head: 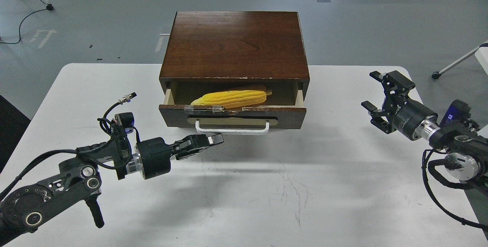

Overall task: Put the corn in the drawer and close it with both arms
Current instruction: 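Push the drawer front with the left gripper toward the box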

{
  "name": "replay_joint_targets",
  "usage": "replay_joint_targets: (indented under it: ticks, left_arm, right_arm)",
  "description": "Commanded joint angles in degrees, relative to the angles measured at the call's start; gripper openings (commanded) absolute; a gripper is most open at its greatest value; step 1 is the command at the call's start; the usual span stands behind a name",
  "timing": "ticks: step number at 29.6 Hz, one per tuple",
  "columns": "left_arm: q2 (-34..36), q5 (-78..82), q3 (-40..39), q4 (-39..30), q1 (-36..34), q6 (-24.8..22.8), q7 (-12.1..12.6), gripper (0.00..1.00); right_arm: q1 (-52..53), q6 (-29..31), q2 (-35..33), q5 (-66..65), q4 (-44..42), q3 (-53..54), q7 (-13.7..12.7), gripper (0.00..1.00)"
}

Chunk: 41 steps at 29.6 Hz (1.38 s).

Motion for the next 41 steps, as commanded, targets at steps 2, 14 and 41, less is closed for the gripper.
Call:
replay_joint_targets:
  ticks: [2,14,41]
  left_arm:
    - [-0.7,-0.2,-0.1,1.4,-0.9,-0.1,-0.1,0.00]
    - [-1.9,-0.2,-0.1,2.8,-2.2,-0.4,-0.1,0.00]
    - [-2.1,-1.0,-0.7,5.3,-4.0,-1.8,-0.1,0.00]
  right_arm:
    - [-0.5,0.0,0.1,0.0,0.0,0.0,0.0,0.99]
    - [-1.1,0.0,0.1,0.0,0.0,0.1,0.0,0.99]
    - [-1.5,0.0,0.2,0.0,0.1,0.0,0.0,0.99]
